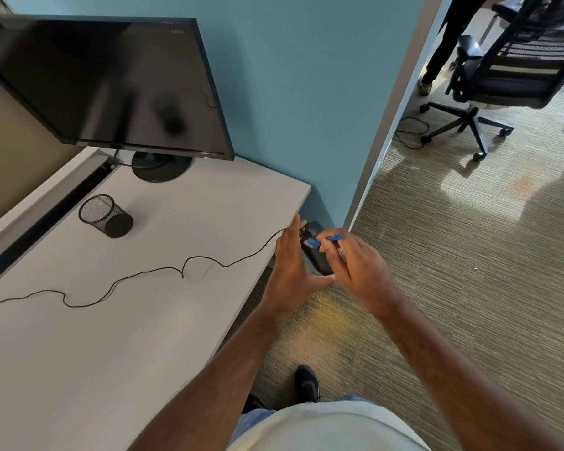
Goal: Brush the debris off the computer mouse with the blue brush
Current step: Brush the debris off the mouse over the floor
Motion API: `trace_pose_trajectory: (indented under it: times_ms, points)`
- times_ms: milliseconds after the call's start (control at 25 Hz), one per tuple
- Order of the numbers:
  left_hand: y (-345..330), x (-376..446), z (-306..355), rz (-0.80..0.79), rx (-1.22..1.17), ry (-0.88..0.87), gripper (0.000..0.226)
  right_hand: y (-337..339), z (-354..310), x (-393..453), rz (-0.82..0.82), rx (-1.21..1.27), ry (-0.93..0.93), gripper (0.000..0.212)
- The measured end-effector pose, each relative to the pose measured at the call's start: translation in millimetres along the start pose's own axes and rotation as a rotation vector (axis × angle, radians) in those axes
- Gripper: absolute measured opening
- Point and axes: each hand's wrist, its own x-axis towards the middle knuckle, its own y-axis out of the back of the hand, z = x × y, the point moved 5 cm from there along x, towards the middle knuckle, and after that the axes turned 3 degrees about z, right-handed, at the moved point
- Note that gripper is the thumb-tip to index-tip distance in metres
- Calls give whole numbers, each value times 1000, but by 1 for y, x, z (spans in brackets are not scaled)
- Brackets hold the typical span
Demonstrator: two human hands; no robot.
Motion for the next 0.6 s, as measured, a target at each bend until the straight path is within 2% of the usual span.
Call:
trace_pose_trajectory:
  times_ms: [120,240,400,600]
  points:
    - [2,-1,1,-10,-19,35,140,8,11,6,42,-72,-4,41]
    - [2,-1,0,-14,-18,41,141,5,9,6,-3,-118,10,44]
    - [1,-1,-3,-23,-30,56,136,-2,-1,0,-13,-74,30,34]
    - [1,-2,-3,-25,-48,69,137,-15,-7,-5,-107,-22,49,42]
